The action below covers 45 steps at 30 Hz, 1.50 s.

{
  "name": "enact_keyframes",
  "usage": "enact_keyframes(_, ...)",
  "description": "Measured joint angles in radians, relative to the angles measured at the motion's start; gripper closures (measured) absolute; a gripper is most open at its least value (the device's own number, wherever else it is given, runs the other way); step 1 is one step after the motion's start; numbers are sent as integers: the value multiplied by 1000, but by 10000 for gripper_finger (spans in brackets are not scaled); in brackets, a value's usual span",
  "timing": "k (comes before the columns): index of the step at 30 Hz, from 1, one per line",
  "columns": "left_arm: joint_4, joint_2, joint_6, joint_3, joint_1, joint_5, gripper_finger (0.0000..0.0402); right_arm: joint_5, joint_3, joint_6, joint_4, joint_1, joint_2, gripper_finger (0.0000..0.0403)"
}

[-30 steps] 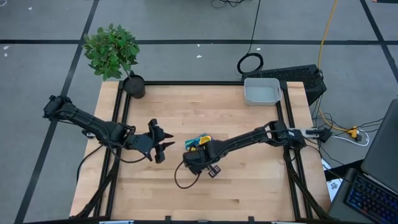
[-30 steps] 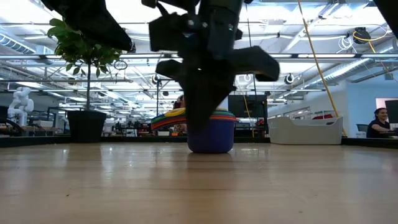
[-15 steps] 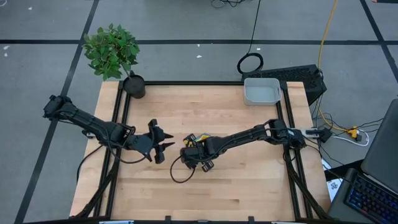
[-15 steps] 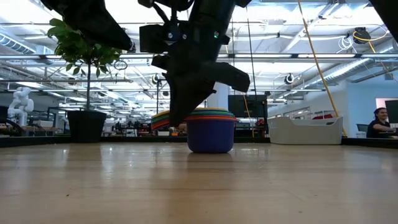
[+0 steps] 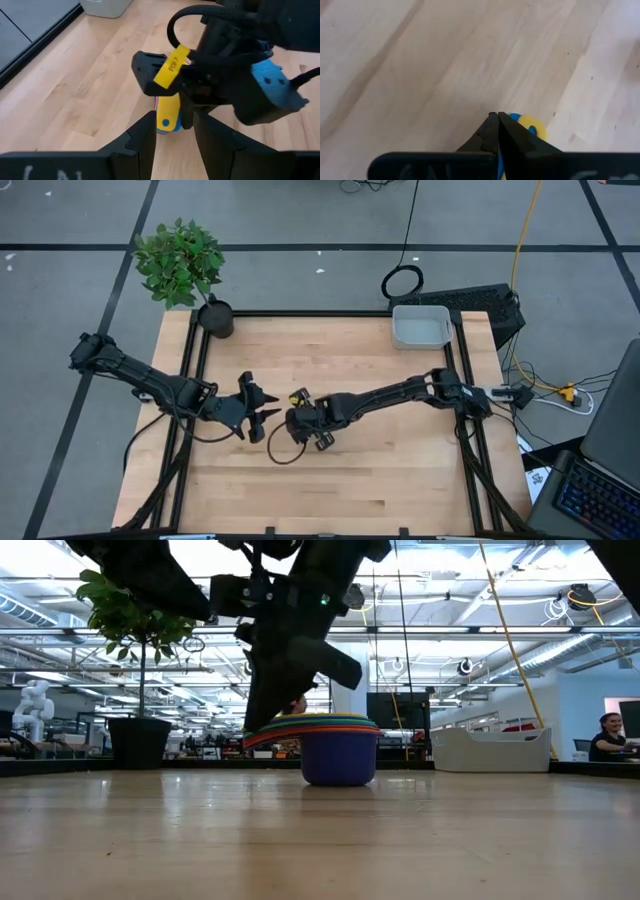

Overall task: Nest measuring cups in basket
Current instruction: Stack the yellow measuring cup on top of the blue measuring cup, then put the stacked colored measuring cups into the gray bin

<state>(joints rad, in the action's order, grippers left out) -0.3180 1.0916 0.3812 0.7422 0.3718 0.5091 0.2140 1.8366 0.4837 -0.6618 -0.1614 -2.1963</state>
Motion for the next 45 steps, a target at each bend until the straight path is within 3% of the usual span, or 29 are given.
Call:
enact_keyframes(6, 0, 0, 5, 0, 11, 0, 266, 69, 0, 1, -4, 18, 0, 403)
enact_keyframes(16, -22, 0, -11, 0, 14, 17, 266, 72, -1, -89, -75, -51, 44, 403)
enact_keyframes(24, -48, 0, -5, -1, -15, 41, 266, 128, -1, -271, -241, -111, 106, 403)
enact_keyframes(30, -48, 11, -30, -1, -27, 34, 266, 127, -12, -563, -434, -116, 164, 403)
enact_keyframes(35, -52, 28, -43, -1, -36, -12, 257, 156, -196, -821, -460, -132, 269, 399)
enact_keyframes(45, 7, 101, -116, 21, -112, -101, 214, 149, -798, -1208, -224, -154, 611, 344)
